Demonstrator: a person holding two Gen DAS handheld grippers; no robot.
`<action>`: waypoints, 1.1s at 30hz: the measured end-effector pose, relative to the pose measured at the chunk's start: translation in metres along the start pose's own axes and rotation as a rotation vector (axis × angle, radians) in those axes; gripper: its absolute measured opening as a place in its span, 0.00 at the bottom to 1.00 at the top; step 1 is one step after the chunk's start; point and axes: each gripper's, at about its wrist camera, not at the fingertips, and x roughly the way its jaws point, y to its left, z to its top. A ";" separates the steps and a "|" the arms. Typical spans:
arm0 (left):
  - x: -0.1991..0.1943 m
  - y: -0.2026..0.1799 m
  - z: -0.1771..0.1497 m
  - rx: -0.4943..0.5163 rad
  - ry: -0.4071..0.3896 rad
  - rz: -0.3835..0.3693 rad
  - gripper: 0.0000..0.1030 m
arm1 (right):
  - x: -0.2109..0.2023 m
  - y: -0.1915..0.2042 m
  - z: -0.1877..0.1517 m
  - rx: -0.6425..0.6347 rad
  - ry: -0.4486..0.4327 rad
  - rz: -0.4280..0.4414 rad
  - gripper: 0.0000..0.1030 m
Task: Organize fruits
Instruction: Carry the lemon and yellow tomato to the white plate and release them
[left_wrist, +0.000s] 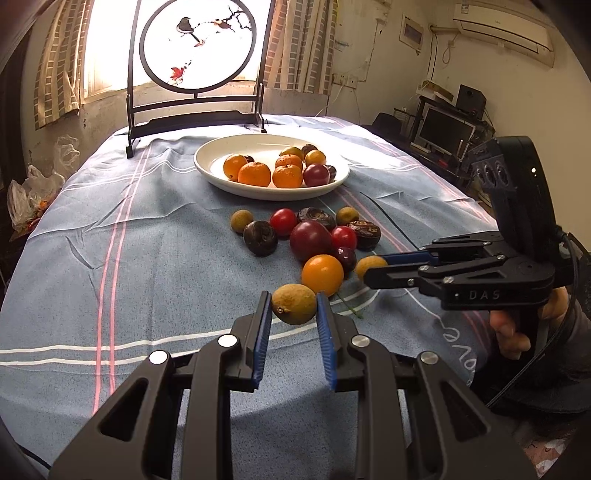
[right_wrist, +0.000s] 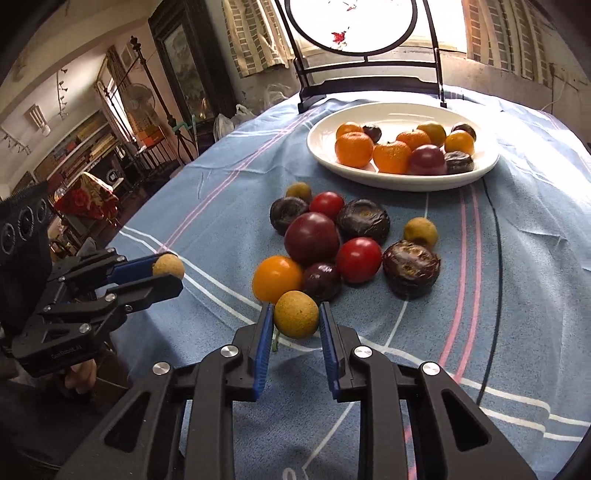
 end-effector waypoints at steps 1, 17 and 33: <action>0.001 0.002 0.005 -0.007 -0.003 -0.008 0.23 | -0.008 -0.005 0.005 0.010 -0.022 0.003 0.24; 0.135 0.023 0.169 0.006 0.058 0.021 0.23 | 0.021 -0.103 0.168 0.204 -0.132 -0.063 0.25; 0.102 0.024 0.136 0.040 0.063 0.052 0.51 | 0.008 -0.101 0.123 0.189 -0.159 -0.111 0.42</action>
